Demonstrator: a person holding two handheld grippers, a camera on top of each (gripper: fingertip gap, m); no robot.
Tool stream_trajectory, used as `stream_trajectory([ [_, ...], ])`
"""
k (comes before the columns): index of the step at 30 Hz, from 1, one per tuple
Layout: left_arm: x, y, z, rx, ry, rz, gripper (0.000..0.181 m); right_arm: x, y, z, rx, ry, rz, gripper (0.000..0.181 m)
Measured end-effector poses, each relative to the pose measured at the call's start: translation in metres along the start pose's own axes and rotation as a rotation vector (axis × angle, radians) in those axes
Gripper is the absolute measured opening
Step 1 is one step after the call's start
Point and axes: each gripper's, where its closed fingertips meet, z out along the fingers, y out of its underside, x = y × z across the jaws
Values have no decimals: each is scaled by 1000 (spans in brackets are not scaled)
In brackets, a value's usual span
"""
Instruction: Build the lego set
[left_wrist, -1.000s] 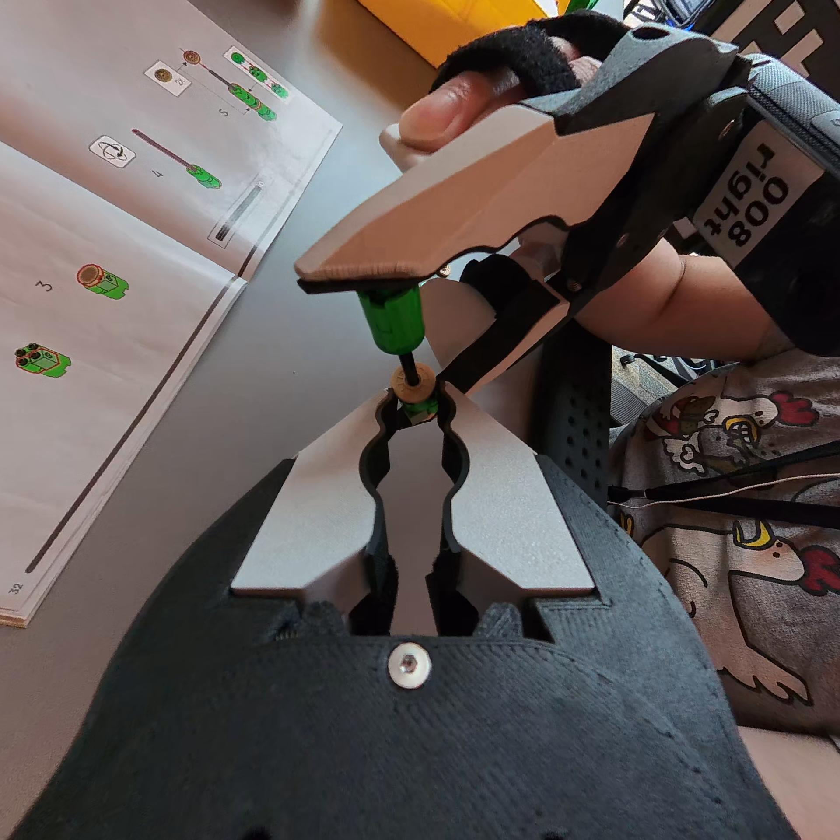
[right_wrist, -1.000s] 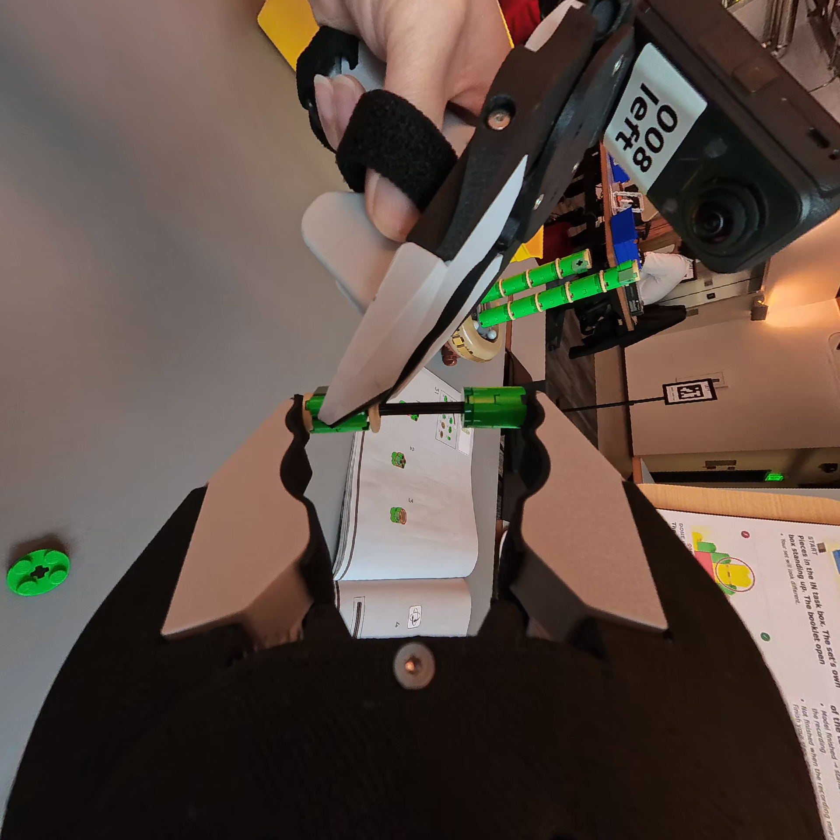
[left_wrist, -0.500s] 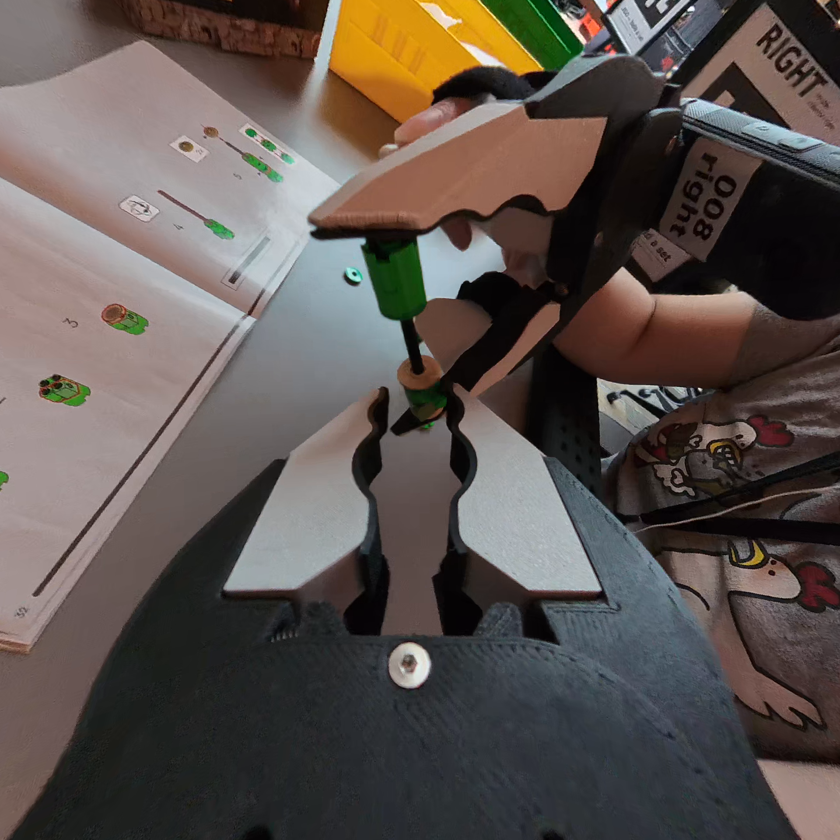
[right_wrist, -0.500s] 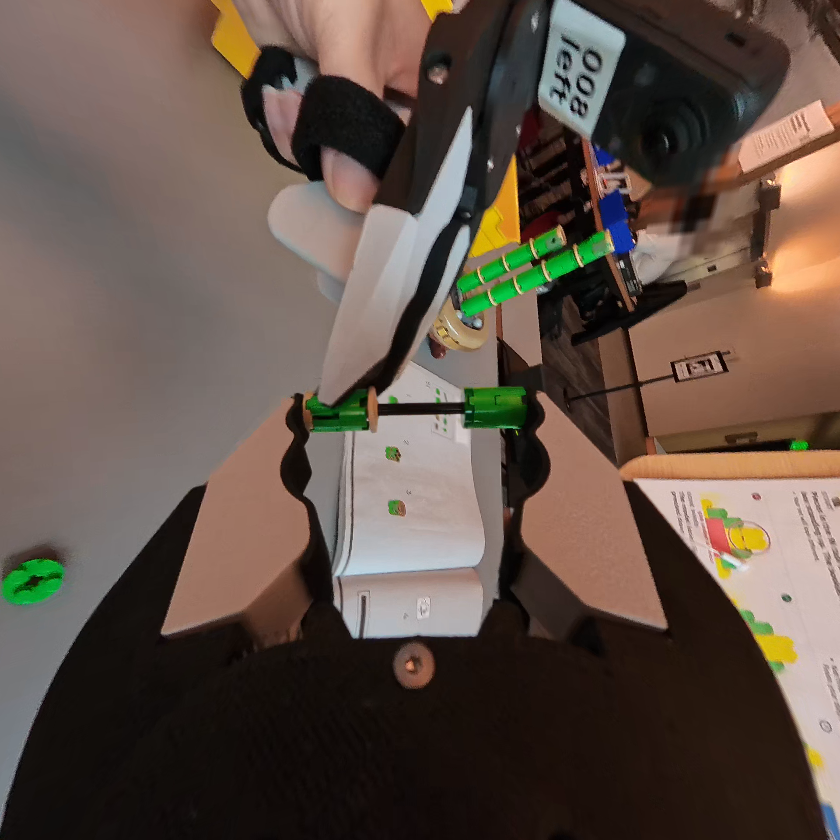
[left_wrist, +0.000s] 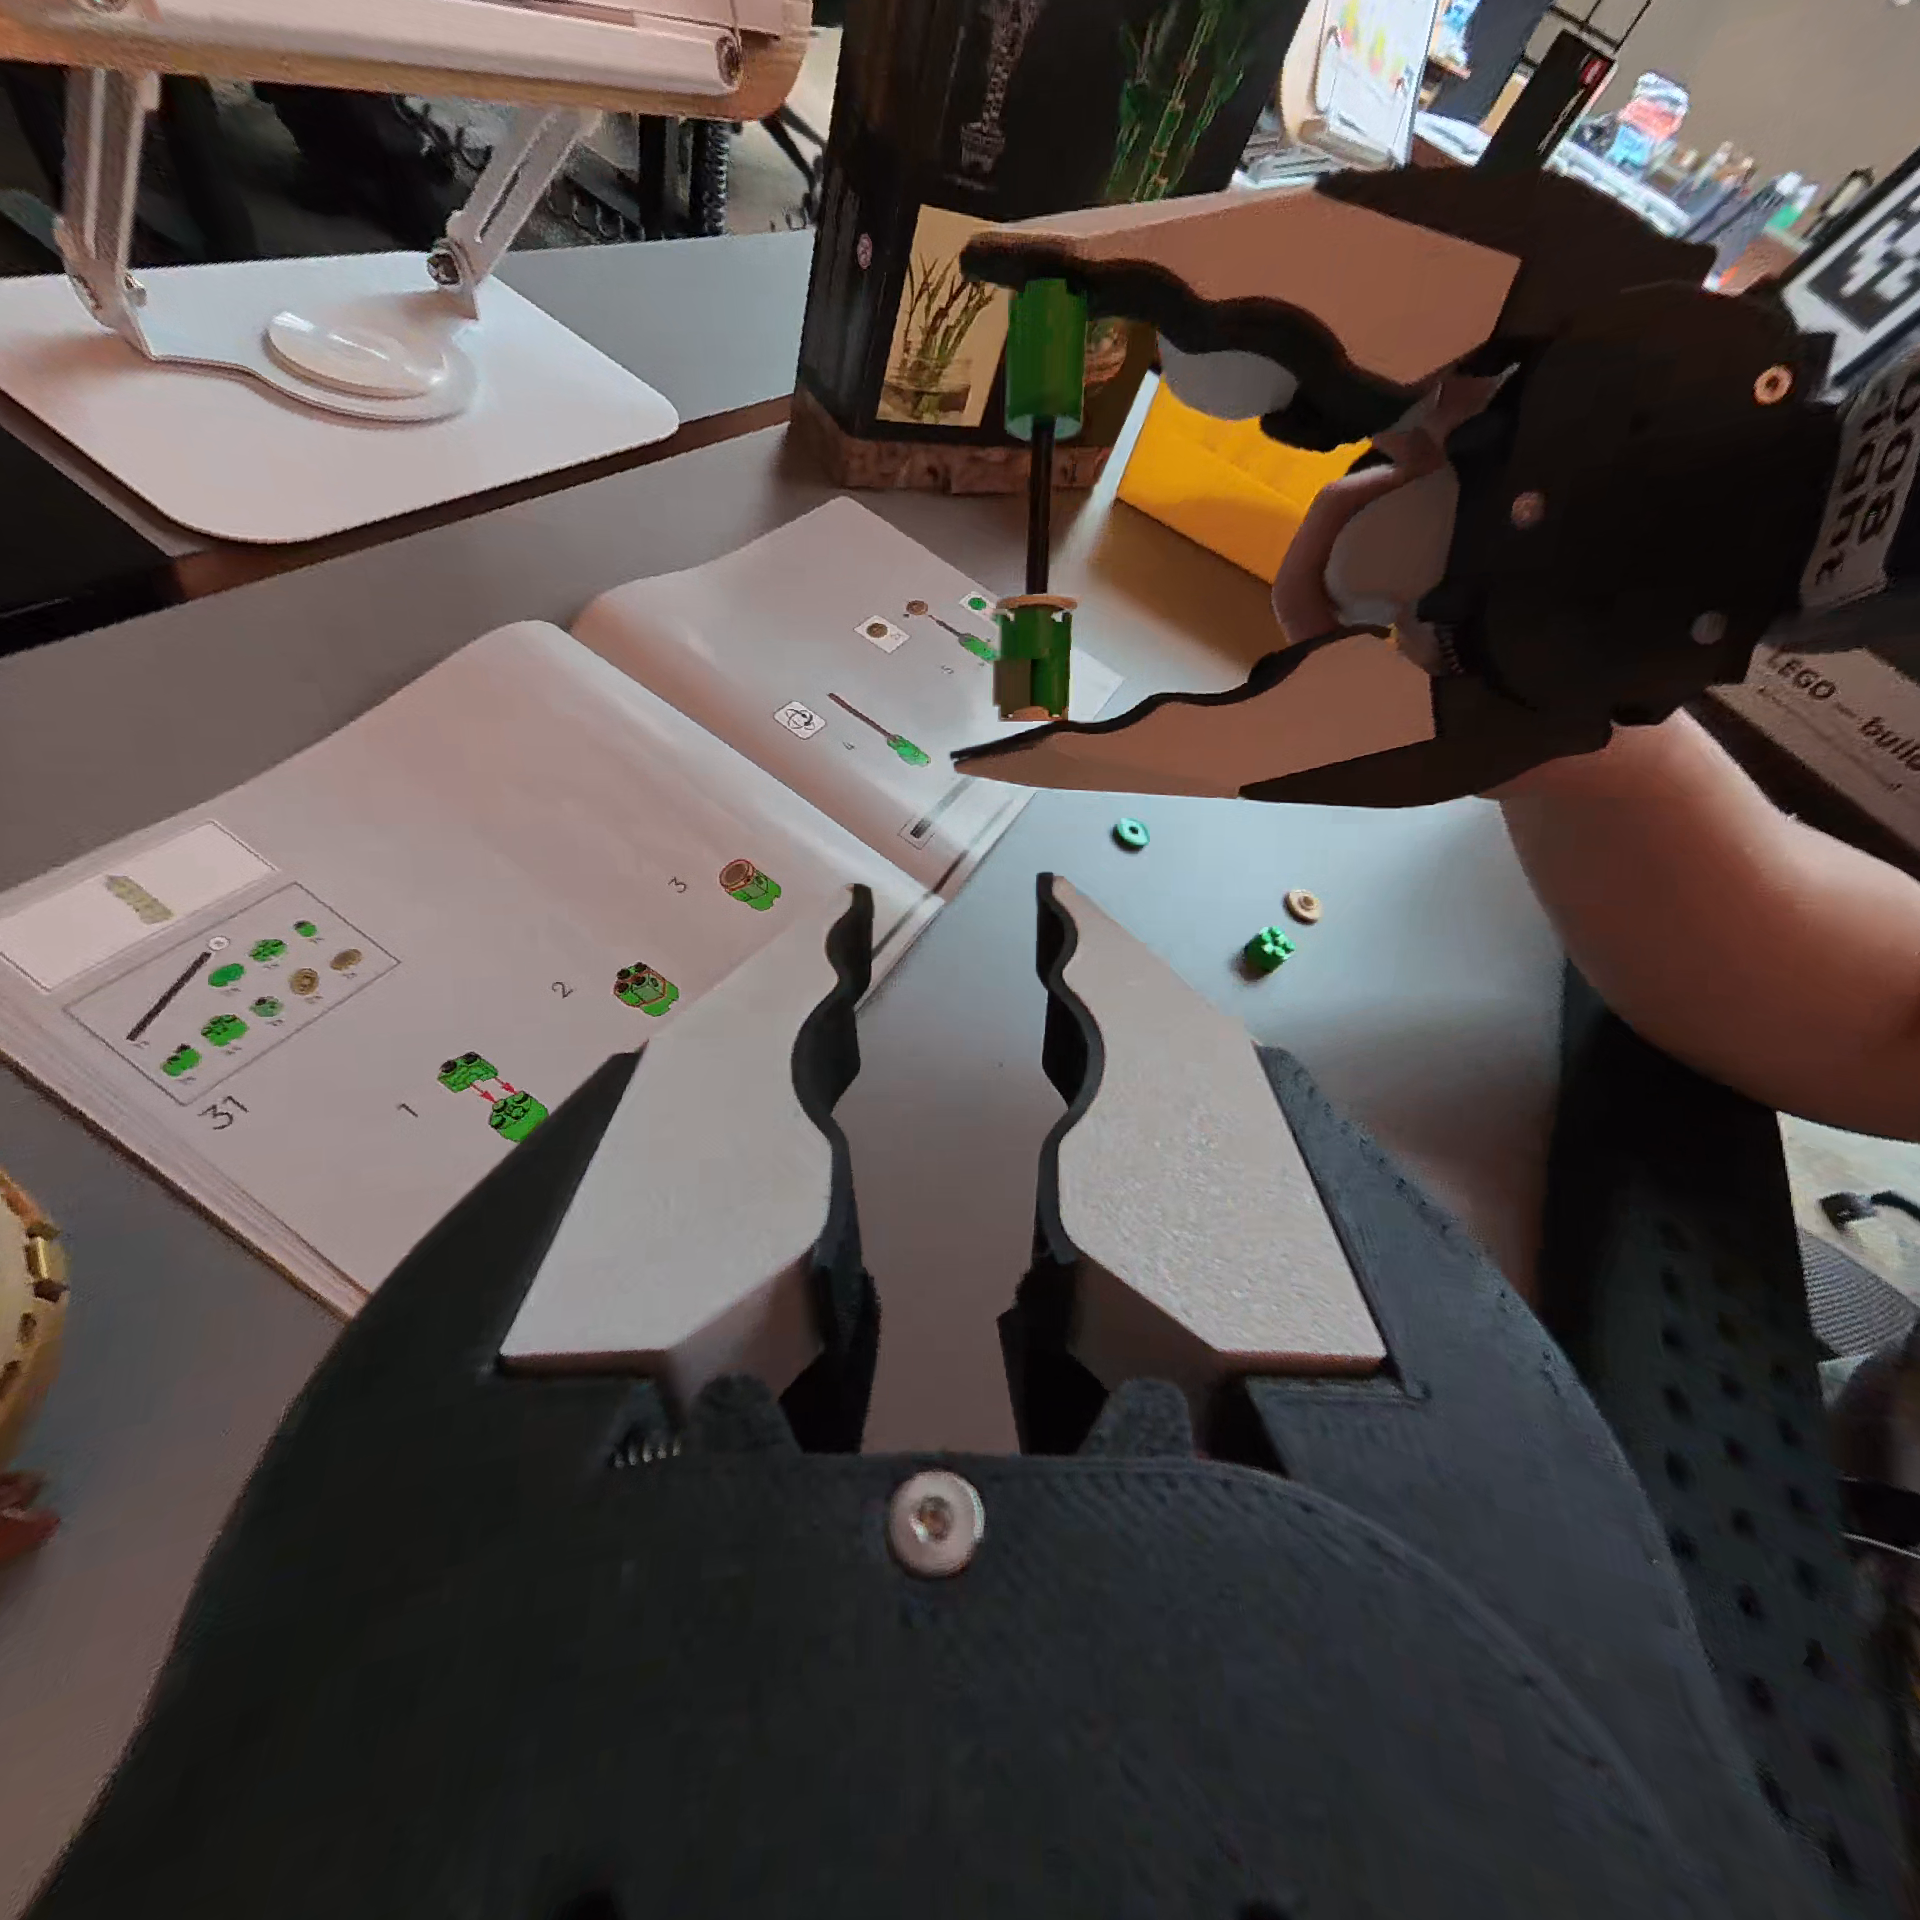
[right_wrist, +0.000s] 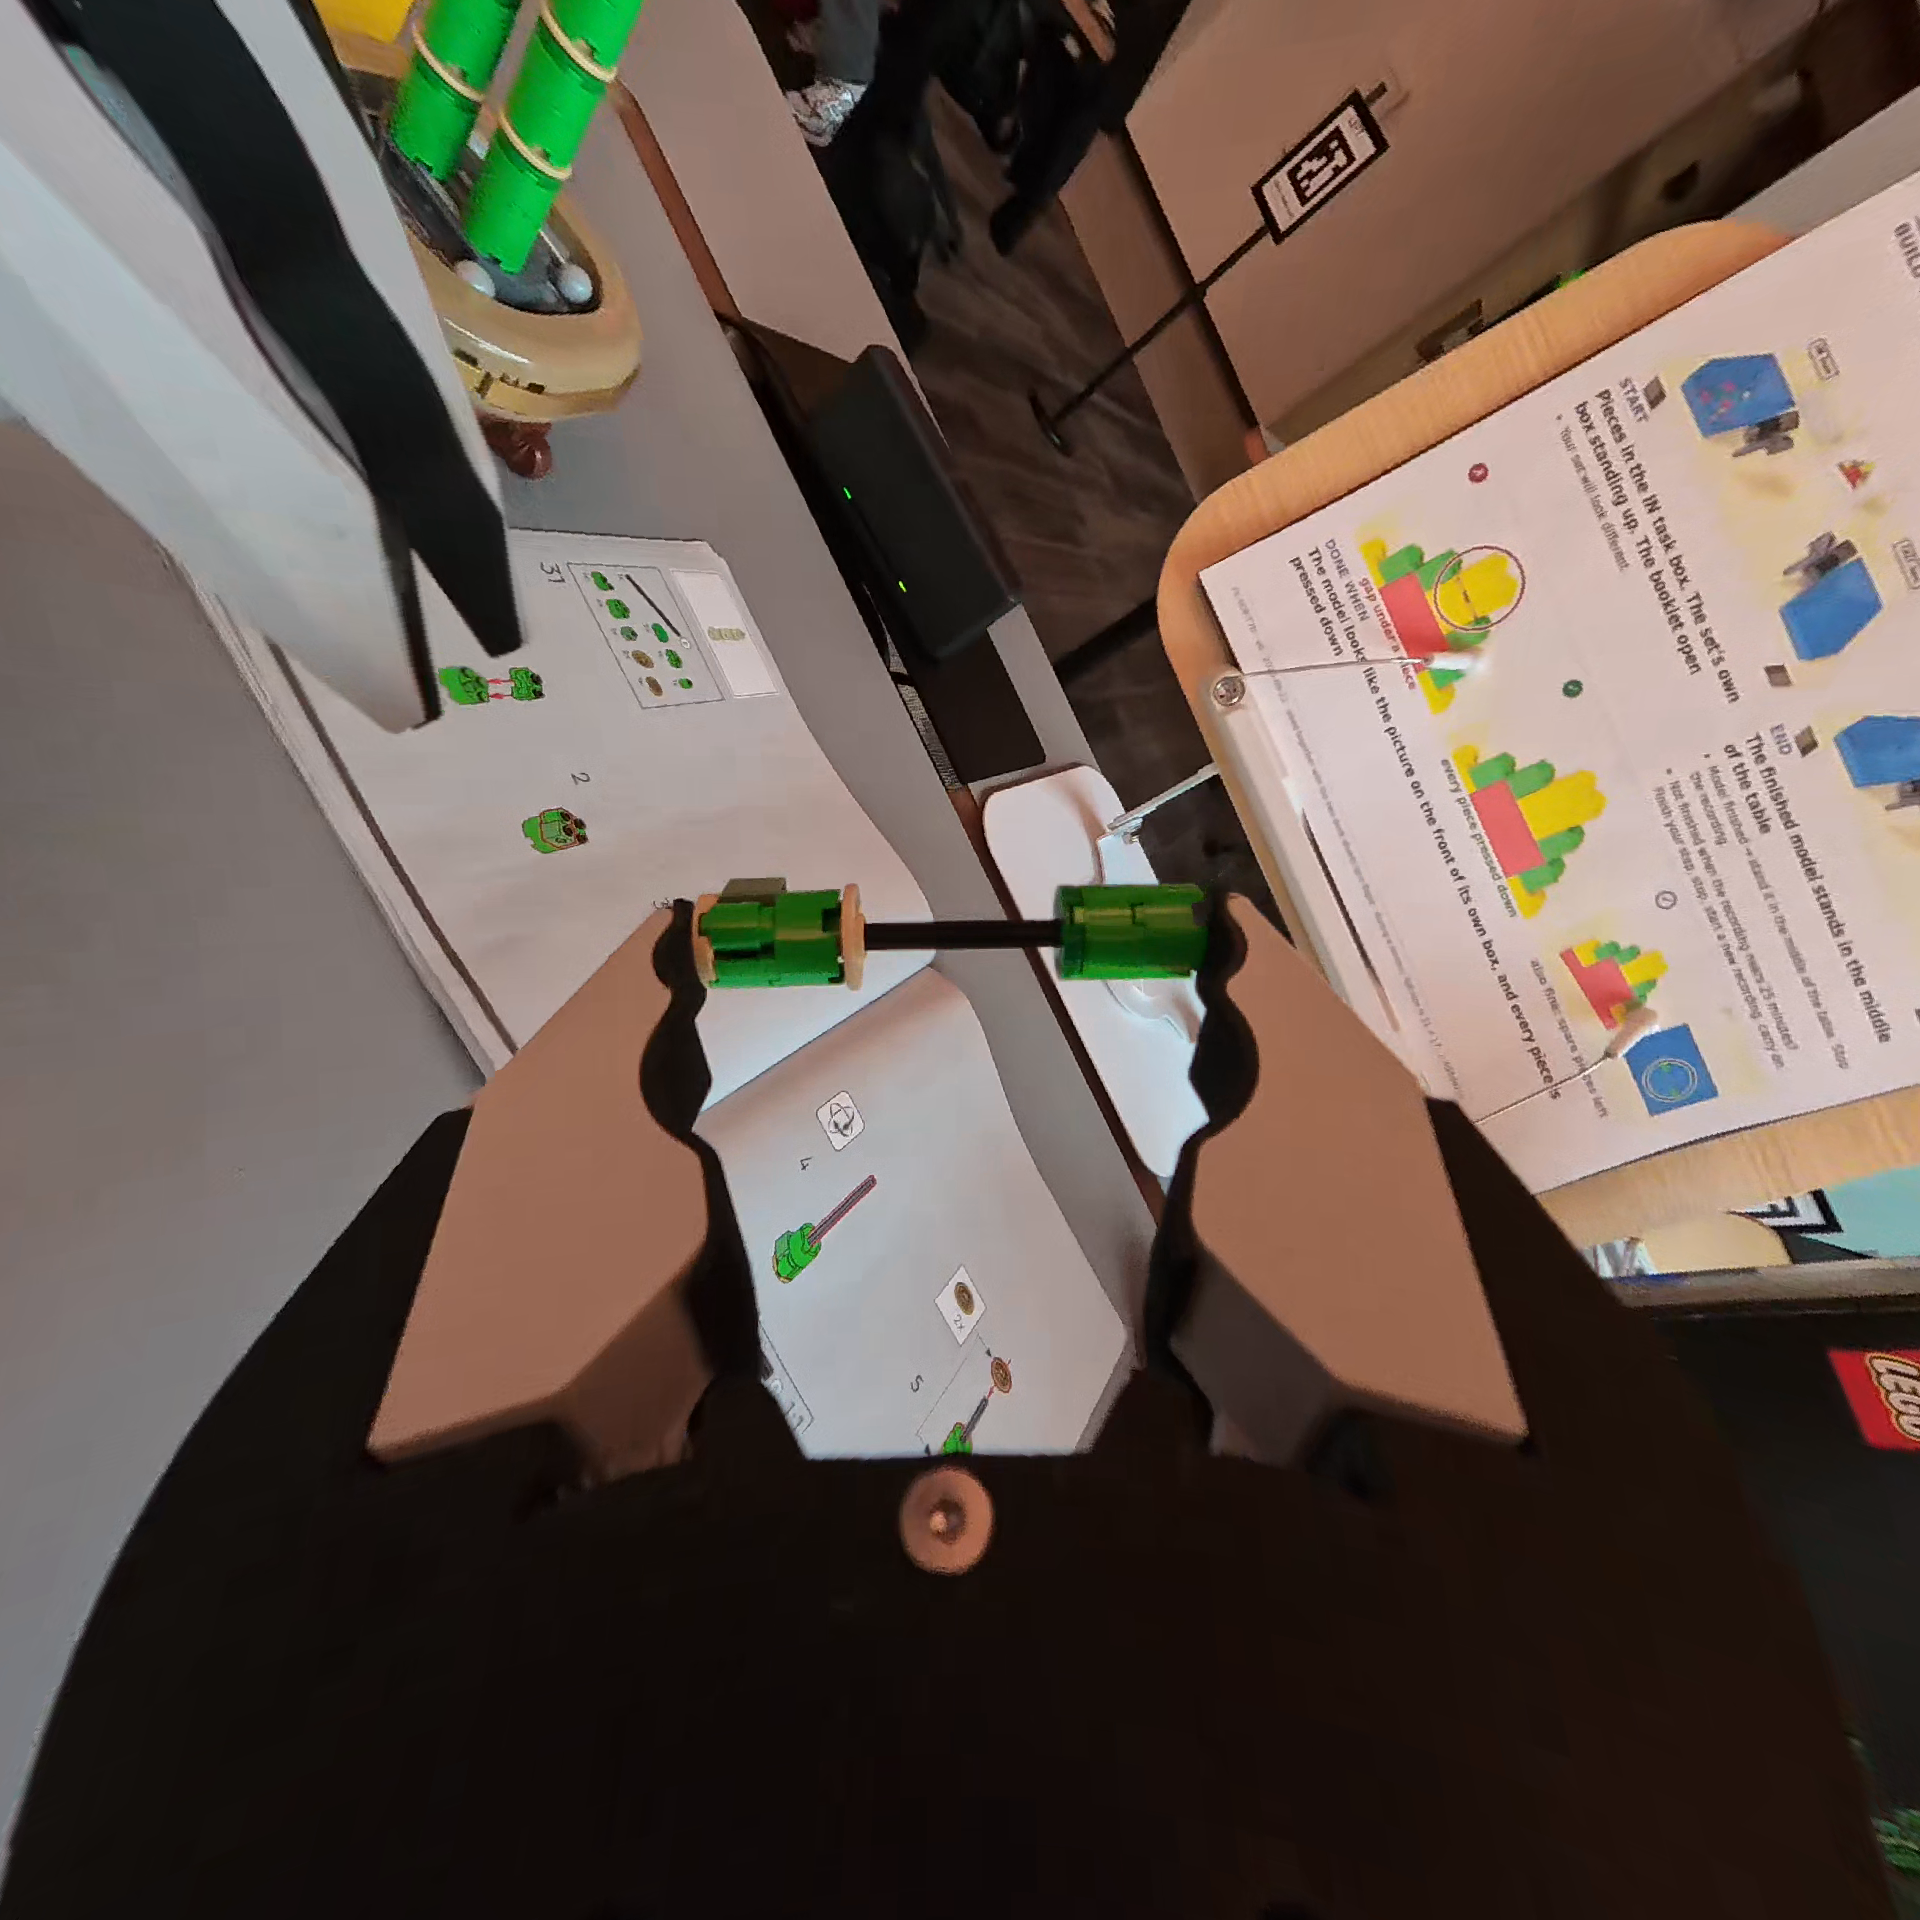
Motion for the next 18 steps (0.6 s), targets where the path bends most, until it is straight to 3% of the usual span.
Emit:
stream_trajectory([
  [4, 5, 1, 3, -9, 9, 24, 29, 1, 0, 0, 10, -4, -5, 95],
  [8, 21, -11, 1, 77, 155, -76, 38, -10, -11, -3, 82, -81, 31, 95],
  [13, 38, -28, -11, 182, 342, -199, 40, -30, -45, -25, 340, -232, 25, 95],
  [18, 48, -25, -10, 156, 419, -223, 44, -39, -65, -48, 513, -290, -27, 94],
])
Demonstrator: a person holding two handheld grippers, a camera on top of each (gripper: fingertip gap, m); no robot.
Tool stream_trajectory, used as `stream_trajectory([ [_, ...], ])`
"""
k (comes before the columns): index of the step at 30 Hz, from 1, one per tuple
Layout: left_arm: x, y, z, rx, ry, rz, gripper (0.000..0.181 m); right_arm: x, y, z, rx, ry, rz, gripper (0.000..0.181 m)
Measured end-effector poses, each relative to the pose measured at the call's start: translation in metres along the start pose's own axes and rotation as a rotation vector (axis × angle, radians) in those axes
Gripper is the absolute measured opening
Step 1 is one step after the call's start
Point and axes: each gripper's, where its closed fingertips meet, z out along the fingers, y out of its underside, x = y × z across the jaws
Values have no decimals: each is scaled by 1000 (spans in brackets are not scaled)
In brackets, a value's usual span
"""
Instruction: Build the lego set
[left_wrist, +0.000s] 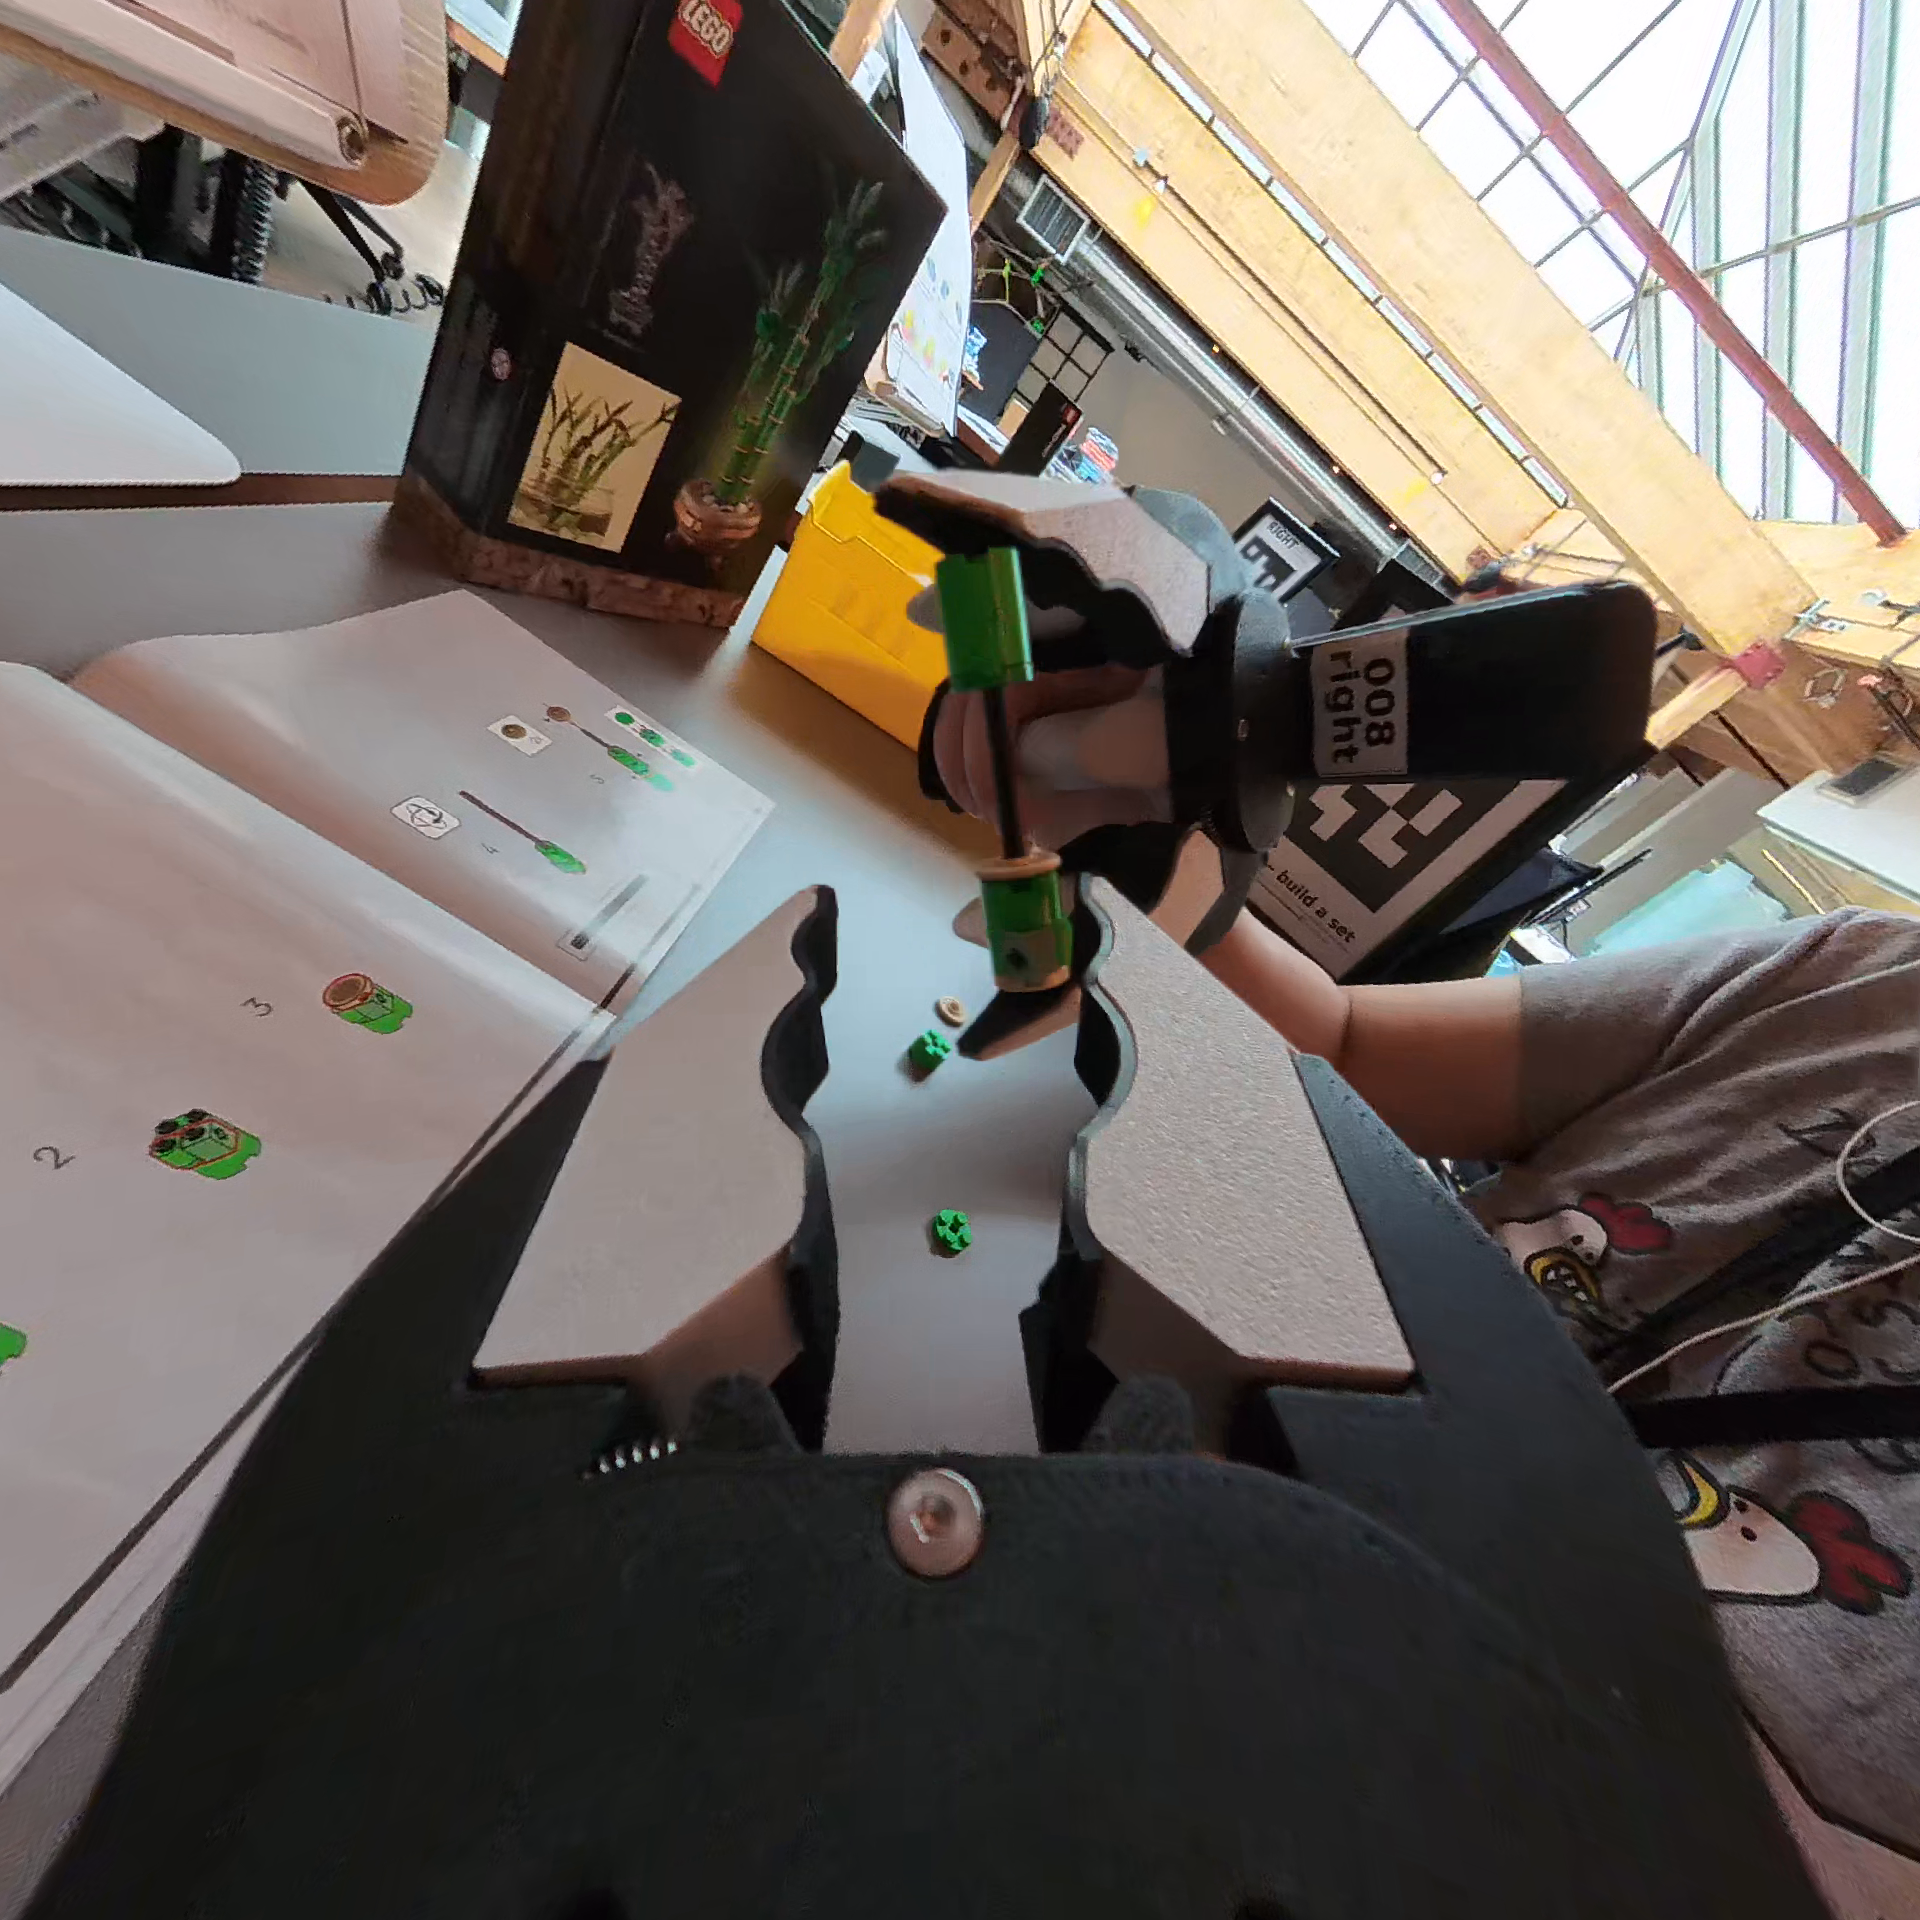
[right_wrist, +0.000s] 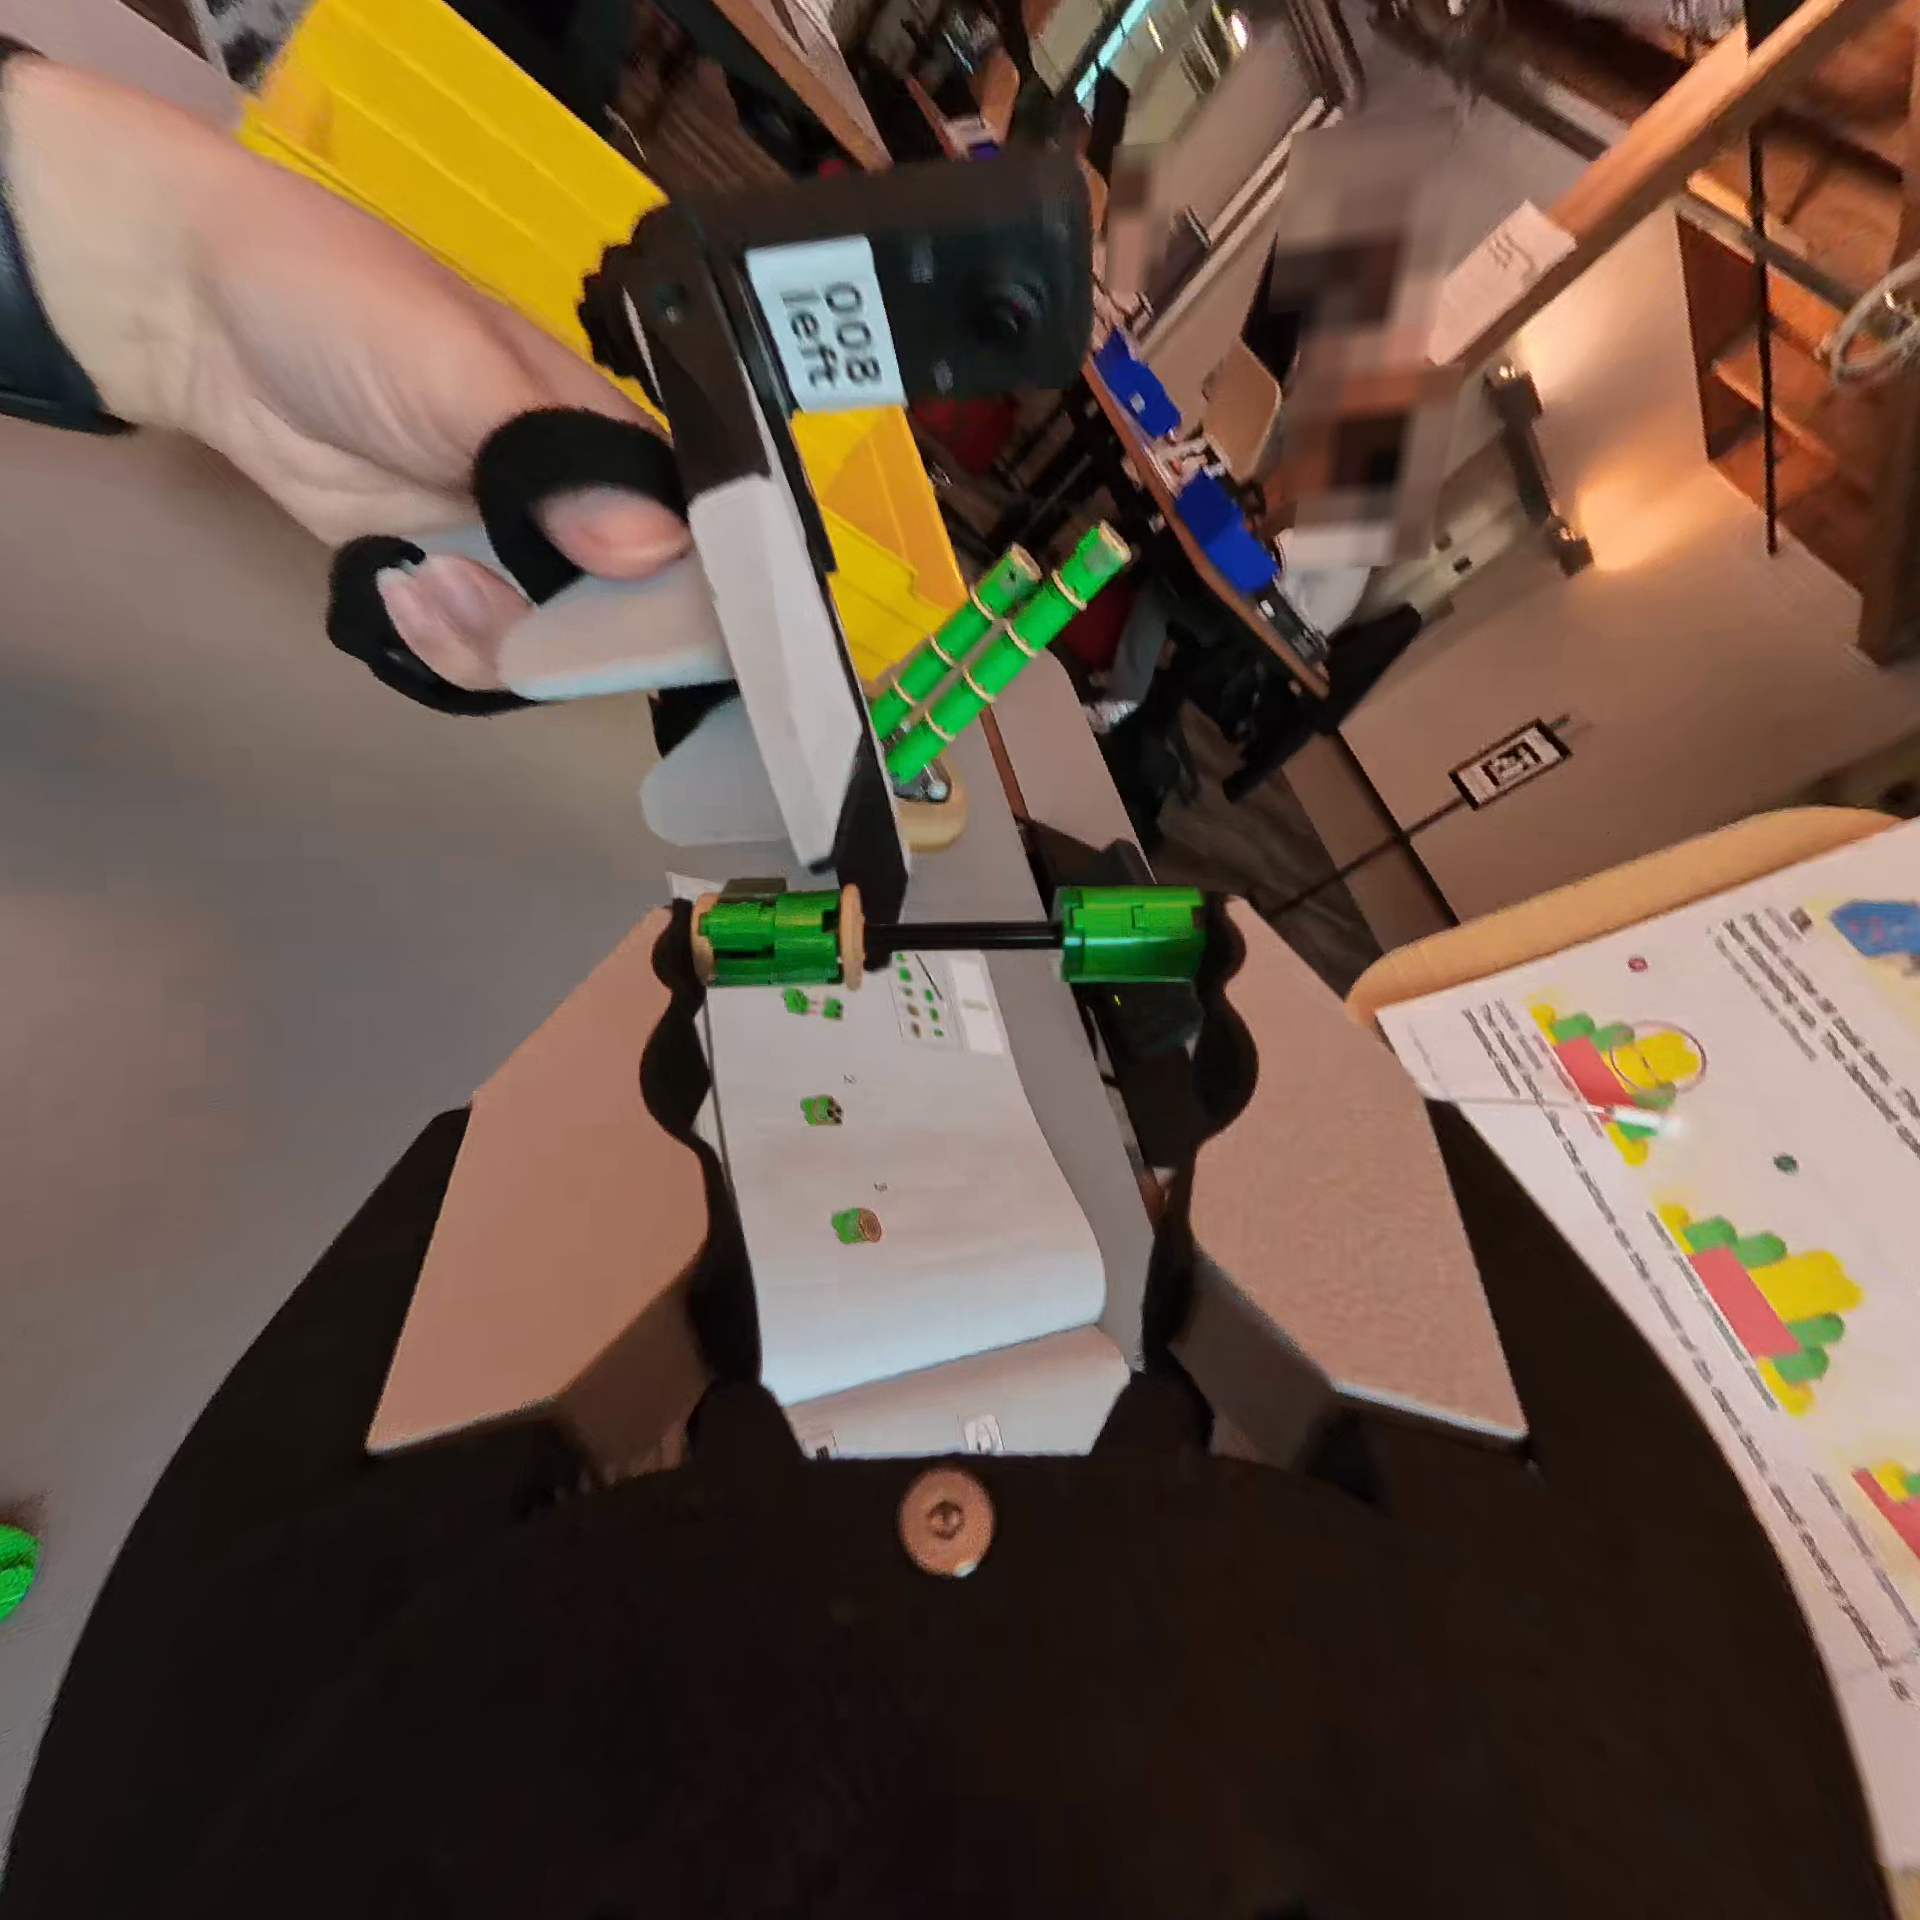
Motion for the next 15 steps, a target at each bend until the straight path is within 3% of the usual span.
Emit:
stream_trajectory([
  [4, 16, 5, 4, -29, 113, -42, 39, -4, -13, -4, 67, -33, 13, 94],
  [8, 28, 4, 6, -27, 188, -57, 13, -3, -12, -7, 75, -35, 5, 95],
  [15, 28, -3, 5, 1, 170, -45, 13, 5, -14, -9, 89, 7, 10, 94],
])
